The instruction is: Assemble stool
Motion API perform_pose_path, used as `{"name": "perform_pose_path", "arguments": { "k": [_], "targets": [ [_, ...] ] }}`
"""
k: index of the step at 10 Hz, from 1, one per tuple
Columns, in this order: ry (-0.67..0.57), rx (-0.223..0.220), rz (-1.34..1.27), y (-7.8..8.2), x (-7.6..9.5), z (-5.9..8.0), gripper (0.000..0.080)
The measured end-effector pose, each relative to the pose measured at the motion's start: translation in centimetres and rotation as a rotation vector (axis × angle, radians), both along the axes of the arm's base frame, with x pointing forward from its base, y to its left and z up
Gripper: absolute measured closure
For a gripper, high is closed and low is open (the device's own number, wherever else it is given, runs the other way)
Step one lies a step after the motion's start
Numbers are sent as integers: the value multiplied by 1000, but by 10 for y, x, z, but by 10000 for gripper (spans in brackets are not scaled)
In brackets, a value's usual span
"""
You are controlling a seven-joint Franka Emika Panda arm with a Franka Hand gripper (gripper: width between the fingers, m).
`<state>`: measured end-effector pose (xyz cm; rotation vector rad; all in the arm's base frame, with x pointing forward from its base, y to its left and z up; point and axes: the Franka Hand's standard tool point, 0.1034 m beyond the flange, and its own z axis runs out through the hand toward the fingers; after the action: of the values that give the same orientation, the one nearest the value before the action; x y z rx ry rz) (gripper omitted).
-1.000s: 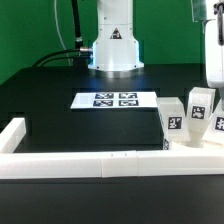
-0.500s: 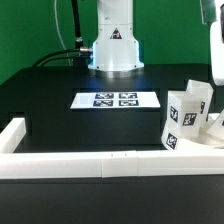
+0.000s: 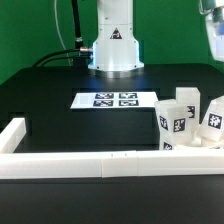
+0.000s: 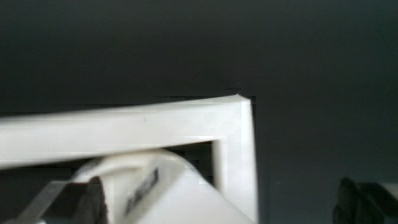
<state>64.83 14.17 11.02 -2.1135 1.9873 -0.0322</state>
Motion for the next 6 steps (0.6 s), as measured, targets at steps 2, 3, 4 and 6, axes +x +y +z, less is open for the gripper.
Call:
{"name": "perform_pose_path", "arguments": {
  "k": [2, 3, 4, 6],
  "targets": [
    [-11, -26, 133, 5, -4, -1, 151],
    [-61, -51, 107, 7, -4, -4, 150],
    [-67, -74, 220, 6, -7, -7, 150],
    [-82, -95, 317, 4, -6, -6, 150]
  ]
}}
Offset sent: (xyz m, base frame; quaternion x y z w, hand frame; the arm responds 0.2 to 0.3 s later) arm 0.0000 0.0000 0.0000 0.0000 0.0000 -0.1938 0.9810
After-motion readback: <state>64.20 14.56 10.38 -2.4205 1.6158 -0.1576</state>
